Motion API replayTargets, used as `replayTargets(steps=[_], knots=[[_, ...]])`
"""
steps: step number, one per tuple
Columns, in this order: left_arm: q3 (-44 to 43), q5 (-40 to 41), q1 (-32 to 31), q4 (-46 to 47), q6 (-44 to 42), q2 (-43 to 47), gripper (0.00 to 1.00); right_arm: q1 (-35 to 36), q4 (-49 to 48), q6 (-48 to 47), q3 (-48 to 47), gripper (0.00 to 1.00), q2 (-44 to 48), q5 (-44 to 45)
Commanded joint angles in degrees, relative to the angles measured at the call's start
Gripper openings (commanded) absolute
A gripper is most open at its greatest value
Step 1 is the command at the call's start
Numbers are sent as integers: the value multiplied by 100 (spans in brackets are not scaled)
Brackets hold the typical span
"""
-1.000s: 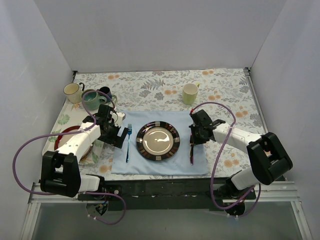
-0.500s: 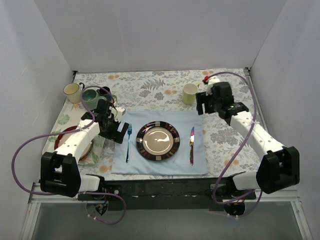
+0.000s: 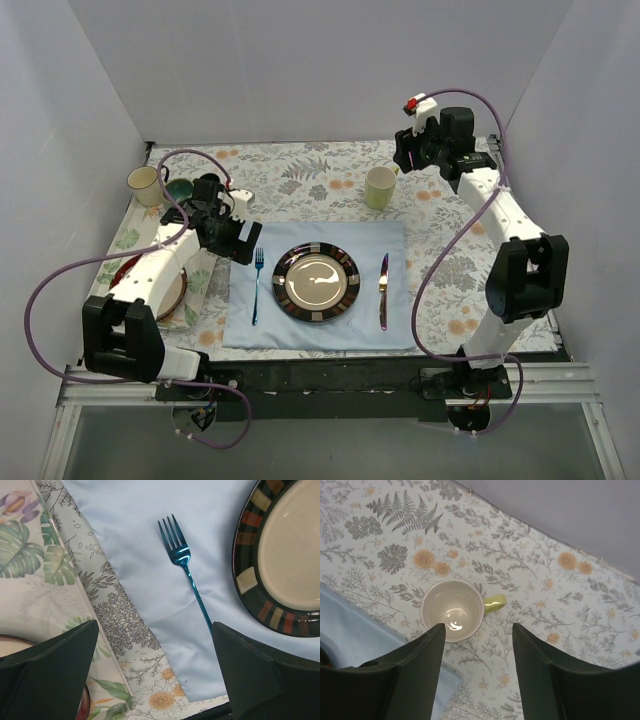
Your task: Set the dinner table for one person
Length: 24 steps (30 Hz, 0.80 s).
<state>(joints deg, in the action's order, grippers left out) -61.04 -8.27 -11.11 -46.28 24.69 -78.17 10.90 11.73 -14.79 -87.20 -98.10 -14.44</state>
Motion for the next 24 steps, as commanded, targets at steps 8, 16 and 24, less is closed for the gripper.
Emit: replayTargets(steps=[8, 16, 24], knots=[[-22, 124, -14, 58, 71, -234, 98, 185, -64, -152, -253, 58, -771, 222], [65, 203, -14, 84, 63, -269, 98, 176, 945, -1579, -1965, 59, -2035, -314], [162, 361, -14, 75, 10, -348, 98, 176, 1807, -2239, -2741, 57, -2723, -868]])
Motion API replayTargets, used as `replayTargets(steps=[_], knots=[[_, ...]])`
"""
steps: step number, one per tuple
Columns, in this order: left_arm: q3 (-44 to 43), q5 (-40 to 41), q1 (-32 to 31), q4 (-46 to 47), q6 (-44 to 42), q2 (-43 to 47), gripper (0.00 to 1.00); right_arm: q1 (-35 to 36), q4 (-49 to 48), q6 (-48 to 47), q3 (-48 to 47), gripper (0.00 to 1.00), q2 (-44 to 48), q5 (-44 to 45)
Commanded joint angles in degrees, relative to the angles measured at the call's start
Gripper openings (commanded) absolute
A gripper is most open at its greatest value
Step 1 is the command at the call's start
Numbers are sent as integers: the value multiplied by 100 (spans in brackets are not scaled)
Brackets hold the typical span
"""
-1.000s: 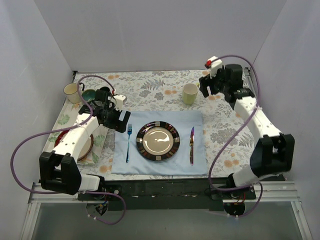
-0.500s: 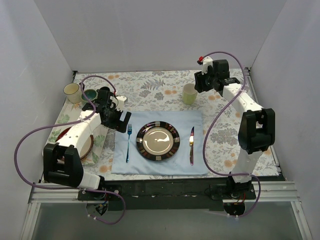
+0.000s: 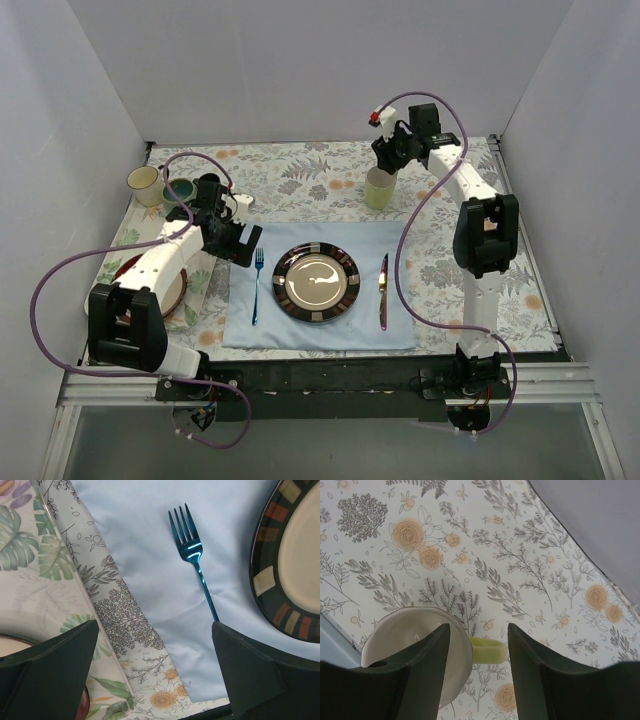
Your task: Set the dinner table for one person
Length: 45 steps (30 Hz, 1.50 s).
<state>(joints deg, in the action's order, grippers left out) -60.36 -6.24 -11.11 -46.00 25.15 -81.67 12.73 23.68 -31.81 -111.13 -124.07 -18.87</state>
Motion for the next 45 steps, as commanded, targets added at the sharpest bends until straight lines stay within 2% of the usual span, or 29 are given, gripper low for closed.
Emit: replayTargets(steps=[1, 5, 10, 12, 15, 16, 18, 19, 21, 25, 32, 35, 36, 39, 41, 45], knots=[[94, 184, -14, 47, -36, -7, 98, -8, 559, -554, -287, 57, -48, -424], [94, 167, -13, 73, -45, -77, 98, -16, 190, -528, -66, 57, 111, -389], [51, 167, -14, 100, -36, -139, 98, 1, 409, -721, -172, 55, -178, -328], [24, 167, -14, 91, -27, -156, 98, 19, 776, -809, -321, 54, -336, -293], [15, 184, -14, 73, -36, -174, 98, 10, 831, -642, -576, 52, -574, -310], [24, 176, -14, 73, -27, -191, 98, 27, 709, -555, -559, 42, -566, -284], [15, 167, -14, 82, -19, -209, 98, 36, 603, -484, -541, 29, -531, -231], [24, 150, -14, 82, -10, -209, 98, 28, 559, -432, -541, 17, -487, -205], [7, 123, -14, 73, -1, -209, 98, 36, 523, -352, -515, 3, -399, -29], [6, 123, -14, 39, -18, -148, 98, 45, 497, -133, -374, 1, -109, 322], [59, 88, -14, -5, -45, 107, 98, 167, 321, 1563, -94, 1, 1190, 1376], [50, 123, -14, -50, -36, 221, 98, 413, 575, 1880, 319, 1, 1833, 1771], [59, 158, -14, -50, -27, 256, 98, 458, 950, 2011, 390, 1, 1999, 1834], [85, 193, -14, -67, 25, 379, 98, 625, 1366, 2240, 828, 1, 2211, 2107], [94, 158, -14, -93, 60, 450, 98, 695, 1096, 2495, 1574, 1, 2378, 2003], [138, 88, -14, -102, 122, 564, 98, 783, 550, 2812, 2393, 1, 2695, 1775]])
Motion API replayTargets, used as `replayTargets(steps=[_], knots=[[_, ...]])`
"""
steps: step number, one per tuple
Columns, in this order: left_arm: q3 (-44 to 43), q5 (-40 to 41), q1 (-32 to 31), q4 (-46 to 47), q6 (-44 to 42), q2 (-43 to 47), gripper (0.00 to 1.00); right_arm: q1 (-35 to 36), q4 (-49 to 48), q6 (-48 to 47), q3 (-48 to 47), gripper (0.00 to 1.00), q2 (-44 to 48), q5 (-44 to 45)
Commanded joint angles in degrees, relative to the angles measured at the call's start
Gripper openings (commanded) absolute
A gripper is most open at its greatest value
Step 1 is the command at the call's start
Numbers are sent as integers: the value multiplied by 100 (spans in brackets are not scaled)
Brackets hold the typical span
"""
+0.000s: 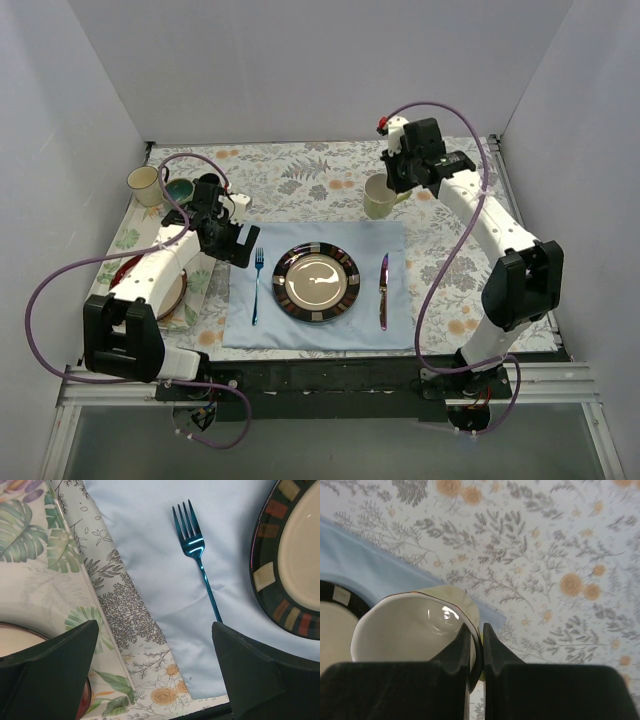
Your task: Set the dinner table for one person
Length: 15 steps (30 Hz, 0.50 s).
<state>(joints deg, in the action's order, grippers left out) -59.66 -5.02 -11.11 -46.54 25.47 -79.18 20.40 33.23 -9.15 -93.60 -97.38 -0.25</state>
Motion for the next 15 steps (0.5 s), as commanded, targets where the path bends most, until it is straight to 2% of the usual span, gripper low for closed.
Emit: replayTargets(steps=[1, 9, 15], knots=[[94, -43, -14, -48, 98, 333, 98, 25, -475, 563, 755, 1, 35, -133], [139, -52, -14, -118, 54, 500, 98, 52, -835, 396, 1204, 1, -123, 262], [183, -43, -14, -101, 63, 535, 98, 60, -809, 440, 993, 1, -351, 280]])
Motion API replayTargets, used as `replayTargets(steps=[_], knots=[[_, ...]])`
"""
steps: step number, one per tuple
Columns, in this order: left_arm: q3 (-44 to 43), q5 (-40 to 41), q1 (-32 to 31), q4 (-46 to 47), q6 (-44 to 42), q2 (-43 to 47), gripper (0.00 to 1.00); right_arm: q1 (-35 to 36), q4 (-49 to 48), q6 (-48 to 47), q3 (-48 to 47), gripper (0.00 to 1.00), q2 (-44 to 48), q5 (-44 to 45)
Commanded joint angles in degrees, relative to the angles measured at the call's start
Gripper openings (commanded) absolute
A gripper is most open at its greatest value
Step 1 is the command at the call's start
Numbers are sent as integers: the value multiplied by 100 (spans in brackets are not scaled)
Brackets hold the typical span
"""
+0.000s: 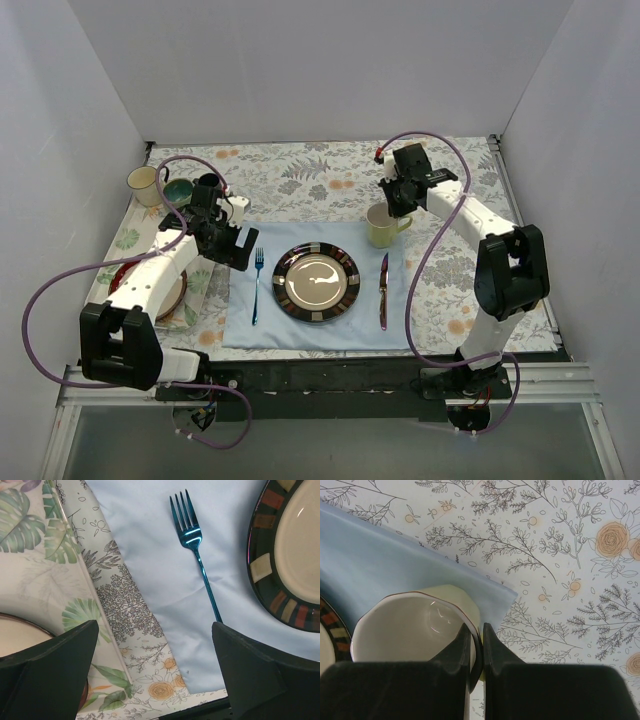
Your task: Set the dinner table for one person
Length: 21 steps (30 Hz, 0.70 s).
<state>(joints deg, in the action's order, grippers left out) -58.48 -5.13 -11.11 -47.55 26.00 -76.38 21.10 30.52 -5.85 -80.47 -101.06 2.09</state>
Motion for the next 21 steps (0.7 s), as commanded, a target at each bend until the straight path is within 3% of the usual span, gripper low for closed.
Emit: replayTargets(steps=[1, 12, 13, 15, 17, 18, 20, 21], knots=[[91, -15, -14, -9, 2, 272, 98, -10, -617, 75, -286, 1, 7, 81], [109, 64, -14, 0, -16, 273, 98, -115, -495, 110, -92, 1, -72, -348], [100, 56, -14, -9, -16, 273, 98, -124, -399, 119, -136, 22, -107, -358], [91, 64, -13, -26, -7, 273, 98, -133, -179, 154, -311, 44, -142, -332], [91, 99, -14, -61, -25, 281, 98, -150, -152, 189, -417, 50, -47, -297], [82, 126, -14, -70, -16, 290, 98, -142, -169, 241, -548, 84, 15, -288], [65, 178, -5, -88, -16, 325, 98, -142, -213, 259, -689, 98, 216, -236], [47, 187, -13, -96, -16, 334, 98, -142, -257, 251, -768, 99, 305, -70]])
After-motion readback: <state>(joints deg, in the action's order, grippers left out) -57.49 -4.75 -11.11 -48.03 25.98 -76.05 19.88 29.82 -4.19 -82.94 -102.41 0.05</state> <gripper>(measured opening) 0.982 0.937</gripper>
